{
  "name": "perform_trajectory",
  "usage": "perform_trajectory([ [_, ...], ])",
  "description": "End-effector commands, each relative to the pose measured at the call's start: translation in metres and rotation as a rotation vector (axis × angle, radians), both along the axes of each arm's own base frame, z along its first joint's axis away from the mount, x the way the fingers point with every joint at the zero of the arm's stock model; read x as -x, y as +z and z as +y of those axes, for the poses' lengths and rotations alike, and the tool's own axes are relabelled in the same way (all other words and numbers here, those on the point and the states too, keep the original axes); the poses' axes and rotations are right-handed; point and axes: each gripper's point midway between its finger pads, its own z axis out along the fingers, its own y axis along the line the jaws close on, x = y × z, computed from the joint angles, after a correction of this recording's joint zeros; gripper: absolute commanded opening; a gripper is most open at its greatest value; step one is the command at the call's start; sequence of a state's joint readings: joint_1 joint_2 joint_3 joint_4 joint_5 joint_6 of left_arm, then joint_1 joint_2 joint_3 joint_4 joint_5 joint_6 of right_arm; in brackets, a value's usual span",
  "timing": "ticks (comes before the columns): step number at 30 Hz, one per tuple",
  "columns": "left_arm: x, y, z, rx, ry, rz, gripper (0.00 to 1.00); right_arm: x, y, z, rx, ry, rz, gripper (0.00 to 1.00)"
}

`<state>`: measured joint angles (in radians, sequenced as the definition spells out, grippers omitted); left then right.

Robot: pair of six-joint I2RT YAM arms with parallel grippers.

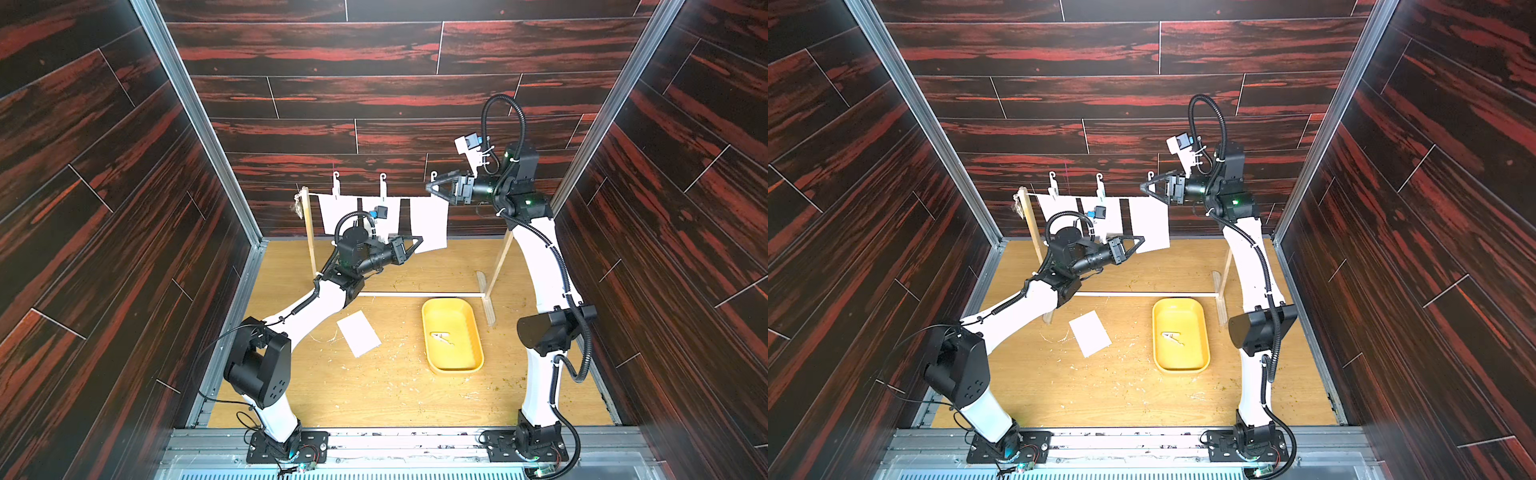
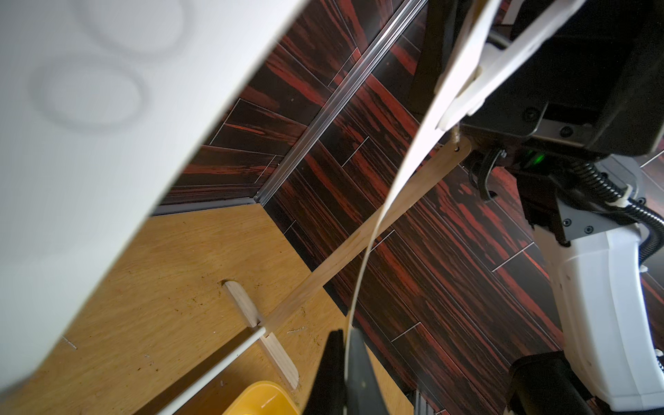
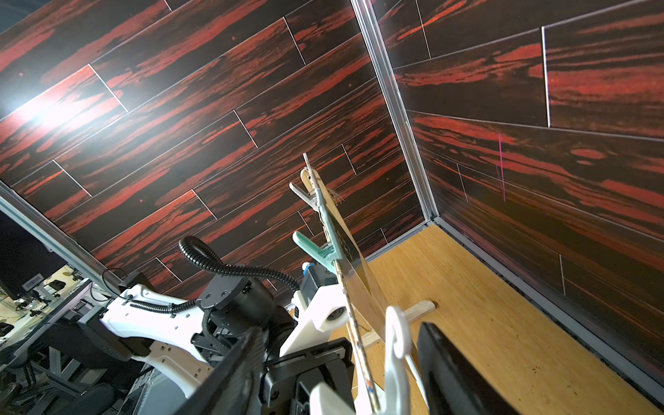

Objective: Remove the postcards from the strings
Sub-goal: Remove the clamp from the clothesline.

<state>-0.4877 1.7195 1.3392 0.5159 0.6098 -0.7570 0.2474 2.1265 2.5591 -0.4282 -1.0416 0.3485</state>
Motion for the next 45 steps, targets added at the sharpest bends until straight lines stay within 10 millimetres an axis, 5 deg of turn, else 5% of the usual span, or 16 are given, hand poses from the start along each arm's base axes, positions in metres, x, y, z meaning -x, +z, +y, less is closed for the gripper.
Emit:
perform_trajectory([
  [1,0.0058,0.0318,0.0056,0.042,-0.007,-0.054,0.0,-0.0023,-0.0072,0.0026,0.009,0.017,-0.004,0.7],
  [45,0.0048,0.0288,0.0065,0.054,-0.011,-0.041,0.0,-0.0043,-0.0045,0.001,-0.003,0.013,0.009,0.35],
])
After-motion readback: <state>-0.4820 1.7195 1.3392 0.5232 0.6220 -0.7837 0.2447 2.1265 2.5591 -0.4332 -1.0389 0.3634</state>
